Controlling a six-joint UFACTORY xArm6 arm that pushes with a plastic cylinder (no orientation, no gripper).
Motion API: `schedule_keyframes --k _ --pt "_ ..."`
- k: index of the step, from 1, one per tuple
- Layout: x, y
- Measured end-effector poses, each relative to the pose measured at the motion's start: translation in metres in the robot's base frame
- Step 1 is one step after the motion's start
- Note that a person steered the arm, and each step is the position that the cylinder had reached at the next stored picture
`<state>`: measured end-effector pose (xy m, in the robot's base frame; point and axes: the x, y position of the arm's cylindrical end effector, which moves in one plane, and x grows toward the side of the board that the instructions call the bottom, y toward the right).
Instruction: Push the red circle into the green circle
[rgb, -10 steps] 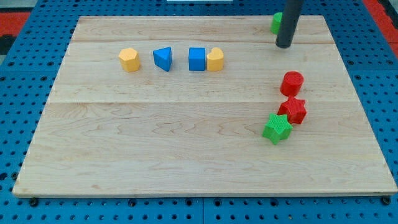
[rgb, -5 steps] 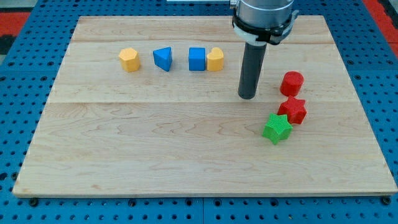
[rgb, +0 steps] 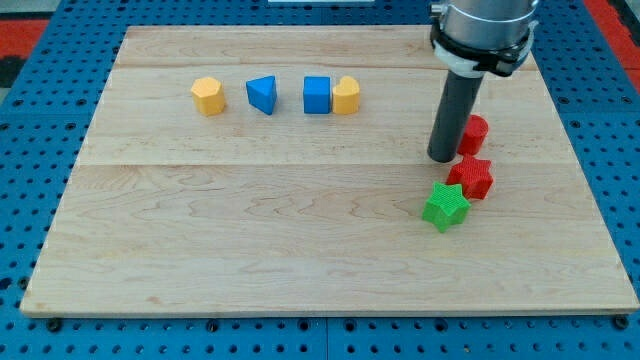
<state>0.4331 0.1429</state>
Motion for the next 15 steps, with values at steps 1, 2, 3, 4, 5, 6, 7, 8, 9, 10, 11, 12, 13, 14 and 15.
schedule_keyframes --k 1,2,3,4,5,6,7,8,9,10,11,12,13,14,15 --pt "0.0 0.021" --pt "0.0 0.028" --pt "-0.005 0.032" --pt "-0.011 0.034" --pt "-0.018 0.036" --pt "-0.025 0.039" --pt "-0.032 0.045" --pt "-0.034 0.059" --pt "-0.035 0.069" --pt "-0.045 0.069" --pt "-0.05 0.06" --pt "-0.052 0.06" --pt "-0.054 0.06" --pt "-0.058 0.06" --pt "-0.064 0.06"
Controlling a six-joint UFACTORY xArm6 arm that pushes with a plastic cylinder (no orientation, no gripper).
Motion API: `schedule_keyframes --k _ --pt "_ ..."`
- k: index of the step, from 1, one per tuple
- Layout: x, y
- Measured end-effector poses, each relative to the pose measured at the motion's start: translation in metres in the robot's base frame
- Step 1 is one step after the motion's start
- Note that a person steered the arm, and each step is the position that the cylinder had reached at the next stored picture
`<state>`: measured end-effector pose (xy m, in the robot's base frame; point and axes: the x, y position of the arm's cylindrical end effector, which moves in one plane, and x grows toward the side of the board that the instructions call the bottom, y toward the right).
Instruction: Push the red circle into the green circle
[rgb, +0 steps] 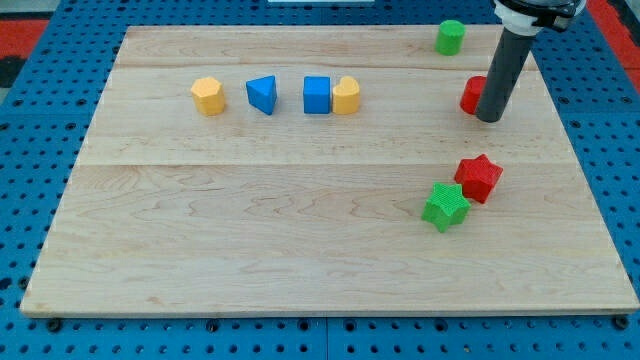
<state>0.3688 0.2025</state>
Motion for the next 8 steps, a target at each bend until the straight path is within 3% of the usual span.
schedule_keyframes --k 8 --pt "-0.07 0.0"
